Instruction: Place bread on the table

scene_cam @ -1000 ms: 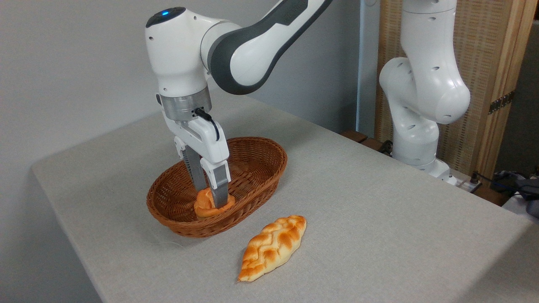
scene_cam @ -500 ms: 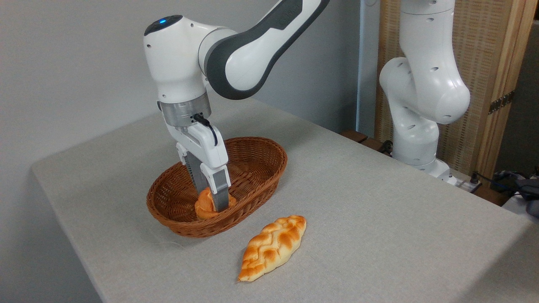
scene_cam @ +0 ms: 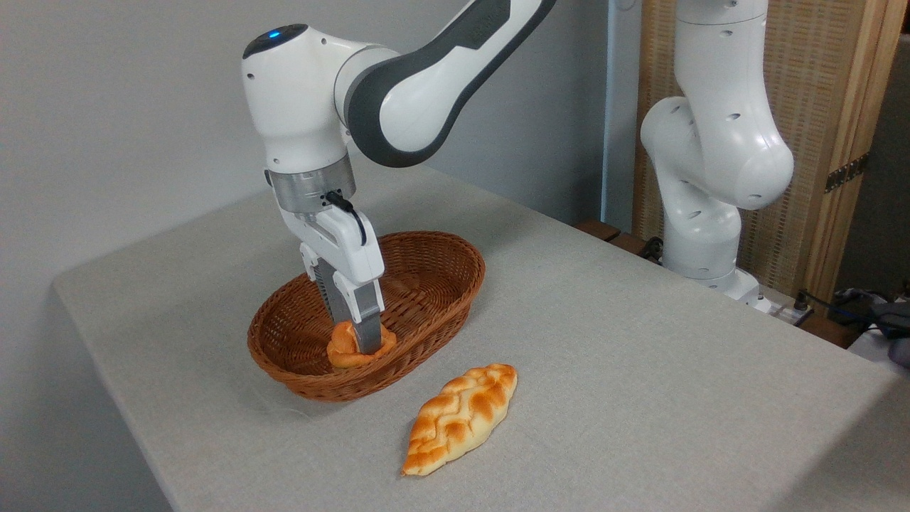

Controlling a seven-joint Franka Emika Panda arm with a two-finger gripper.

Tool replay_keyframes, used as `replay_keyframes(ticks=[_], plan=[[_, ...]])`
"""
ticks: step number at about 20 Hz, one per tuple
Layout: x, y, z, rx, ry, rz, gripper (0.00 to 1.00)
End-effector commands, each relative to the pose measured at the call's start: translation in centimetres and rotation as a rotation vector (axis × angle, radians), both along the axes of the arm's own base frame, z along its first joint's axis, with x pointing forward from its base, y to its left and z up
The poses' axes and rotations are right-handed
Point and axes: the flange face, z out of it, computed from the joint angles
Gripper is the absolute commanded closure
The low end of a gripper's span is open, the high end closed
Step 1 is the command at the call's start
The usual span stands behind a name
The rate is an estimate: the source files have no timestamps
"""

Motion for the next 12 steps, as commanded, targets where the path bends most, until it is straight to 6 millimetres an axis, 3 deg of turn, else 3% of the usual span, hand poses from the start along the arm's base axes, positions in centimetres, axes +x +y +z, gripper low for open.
replay_keyframes(ticks=[1,12], plan=[[0.2,-0.1,0.1,0.004,-0.022,-0.022,0.6],[0.2,-0.1,1.1,-0.002,-0.038,-0.021,0.68]])
